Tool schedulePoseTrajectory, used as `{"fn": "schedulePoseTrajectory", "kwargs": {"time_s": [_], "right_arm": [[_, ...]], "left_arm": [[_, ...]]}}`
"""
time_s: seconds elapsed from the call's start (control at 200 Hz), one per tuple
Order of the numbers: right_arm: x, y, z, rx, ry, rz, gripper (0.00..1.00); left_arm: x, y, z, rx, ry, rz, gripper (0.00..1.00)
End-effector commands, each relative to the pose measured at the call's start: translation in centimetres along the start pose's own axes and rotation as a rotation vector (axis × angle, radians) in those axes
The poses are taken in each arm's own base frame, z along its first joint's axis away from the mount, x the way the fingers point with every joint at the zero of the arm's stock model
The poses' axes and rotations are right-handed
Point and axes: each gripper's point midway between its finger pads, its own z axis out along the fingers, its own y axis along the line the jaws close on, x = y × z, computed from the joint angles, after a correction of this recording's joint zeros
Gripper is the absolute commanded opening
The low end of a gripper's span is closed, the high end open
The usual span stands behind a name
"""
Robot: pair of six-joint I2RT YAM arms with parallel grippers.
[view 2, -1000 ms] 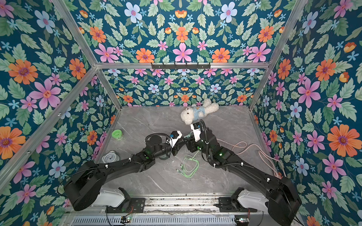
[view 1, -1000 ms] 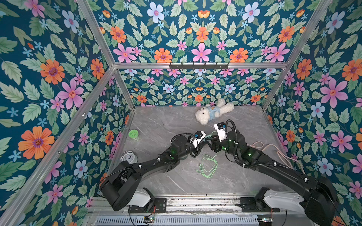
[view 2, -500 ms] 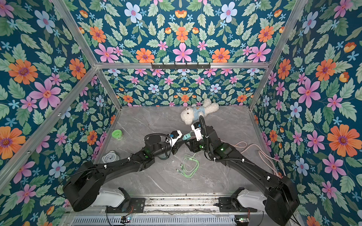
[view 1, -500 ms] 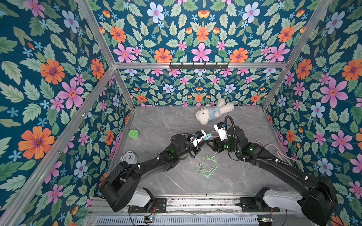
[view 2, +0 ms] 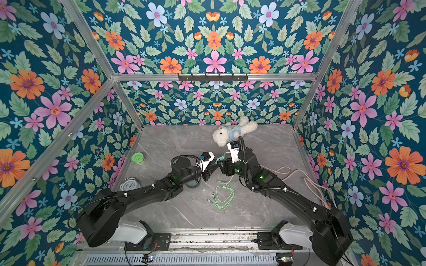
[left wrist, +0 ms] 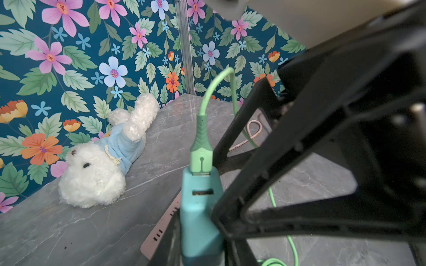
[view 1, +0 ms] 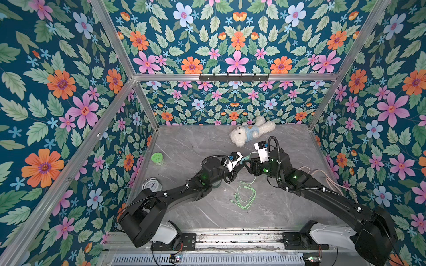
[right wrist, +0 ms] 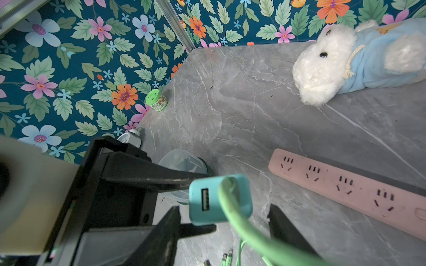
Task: Charge the cordless meat grinders
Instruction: Insert the plug into the socket.
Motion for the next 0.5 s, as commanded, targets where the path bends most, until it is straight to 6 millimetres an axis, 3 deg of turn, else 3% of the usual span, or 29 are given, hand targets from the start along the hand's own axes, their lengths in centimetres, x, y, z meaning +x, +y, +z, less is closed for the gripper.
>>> {"fn": "schedulePoseTrajectory", "kwargs": {"time_s": [0.0, 0.235, 0.495], "right_arm": [[-1.1, 0.2, 0.4, -0.005, -0.036, 0.002, 0.63], [-0.9, 0.4, 1.7, -0.025, -0.013, 0.011, 0.60], [0.0, 0.3, 2.1, -0.020, 0.032, 0.042, 0.39]], "left_arm": [[-1.8, -0.3, -0.2, 0.008, -0.072, -0.007, 0.00], [-2.1, -0.6, -0.3, -0.003, -0.087, -0.006, 0.00], [-2.1, 0.0, -0.6, -0.044, -0.094, 0.019, 0.00]]}}
